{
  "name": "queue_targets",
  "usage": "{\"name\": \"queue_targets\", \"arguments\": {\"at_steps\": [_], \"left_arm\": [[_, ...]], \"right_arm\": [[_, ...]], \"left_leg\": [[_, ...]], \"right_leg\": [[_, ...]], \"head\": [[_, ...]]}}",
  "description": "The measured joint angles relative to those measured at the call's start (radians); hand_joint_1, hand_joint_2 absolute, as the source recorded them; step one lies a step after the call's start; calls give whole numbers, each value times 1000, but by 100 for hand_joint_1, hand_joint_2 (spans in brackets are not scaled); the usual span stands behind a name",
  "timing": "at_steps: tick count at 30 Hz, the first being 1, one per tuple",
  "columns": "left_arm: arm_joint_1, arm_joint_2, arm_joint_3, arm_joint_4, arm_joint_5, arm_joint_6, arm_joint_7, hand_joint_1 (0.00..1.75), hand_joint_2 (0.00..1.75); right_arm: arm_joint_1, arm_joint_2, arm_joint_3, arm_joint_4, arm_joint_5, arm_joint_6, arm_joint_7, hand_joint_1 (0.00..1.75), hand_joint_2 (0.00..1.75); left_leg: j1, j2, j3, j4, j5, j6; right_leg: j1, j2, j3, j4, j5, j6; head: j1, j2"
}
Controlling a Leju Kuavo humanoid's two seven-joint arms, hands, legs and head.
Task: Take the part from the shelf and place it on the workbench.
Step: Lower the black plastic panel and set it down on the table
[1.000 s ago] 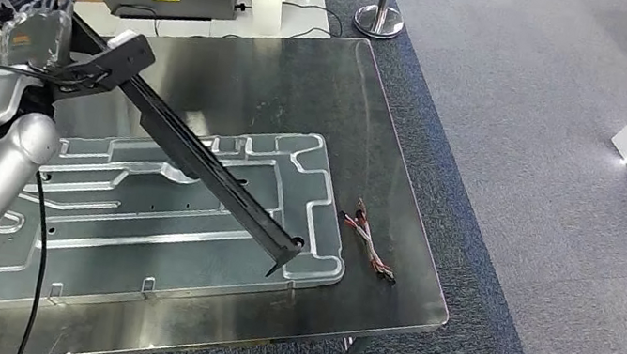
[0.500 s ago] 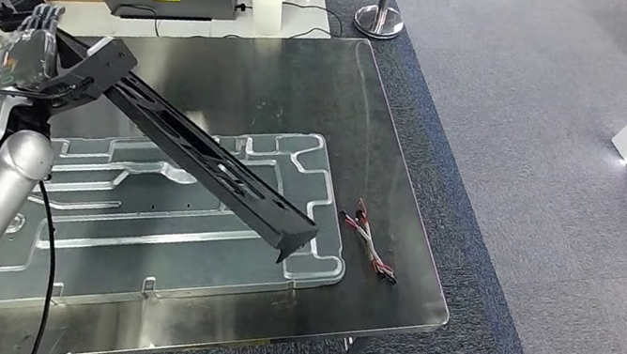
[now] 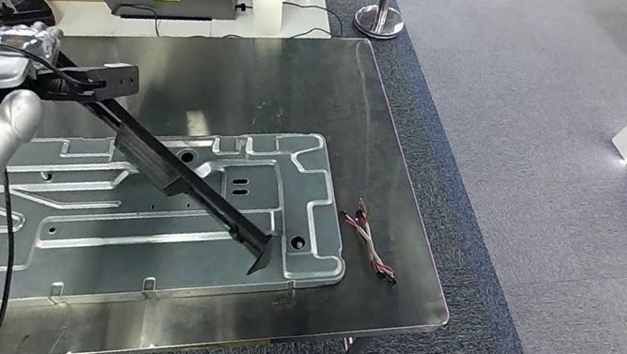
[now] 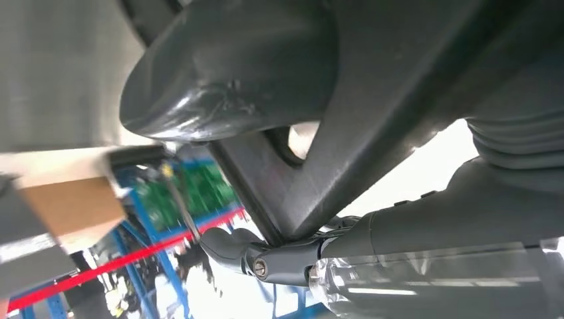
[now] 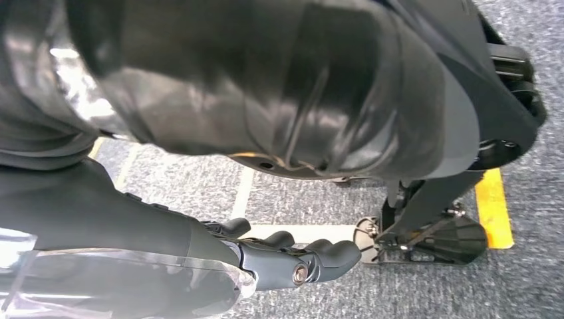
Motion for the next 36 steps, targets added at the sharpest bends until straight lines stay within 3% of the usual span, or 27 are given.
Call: {"name": "queue_targets", "arguments": {"at_steps": [3, 10, 18, 21, 25, 31, 36], "left_arm": [[-40, 0, -60, 27, -23, -57, -17, 0, 0], [-74, 0, -116, 56, -48, -120, -50, 0, 0], [-99, 18, -218, 76, -137, -200, -175, 0, 0], [-95, 41, -268, 77, -180, -155, -189, 0, 0], [-66, 58, -302, 77, -194, -78, -134, 0, 0], [-7, 53, -302, 83, -158, -37, -54, 0, 0], [29, 31, -275, 86, -101, 83, -4, 0, 0]], "right_arm": [[-1, 0, 1, 0, 8, 1, 7, 0, 0], [-2, 0, 2, 0, 16, 6, 5, 0, 0], [-3, 0, 7, 2, 40, 22, 8, 0, 0], [-6, 3, 12, 5, 55, 28, 10, 0, 0], [-11, 8, 17, 8, 66, 32, 19, 0, 0], [-16, 12, 17, 10, 74, 36, 37, 0, 0], [-18, 16, 17, 12, 77, 31, 48, 0, 0]], "left_leg": [[0, 0, 0, 0, 0, 0], [0, 0, 0, 0, 0, 0], [0, 0, -1, 0, 0, 0], [0, 0, -1, 0, 0, 0], [0, 0, 0, 0, 0, 0], [0, 0, 2, 0, 0, 0], [0, 0, 1, 1, 0, 0]], "right_leg": [[0, 0, 0, 0, 0, 0], [0, 0, 0, 0, 0, 0], [0, 0, 1, 0, 0, 0], [0, 0, 1, 0, 0, 0], [0, 0, 1, 0, 0, 0], [0, 0, 2, 0, 0, 0], [0, 0, 2, 0, 0, 0]], "head": [[0, 0], [0, 0], [0, 0], [0, 0], [0, 0], [0, 0], [0, 0]]}}
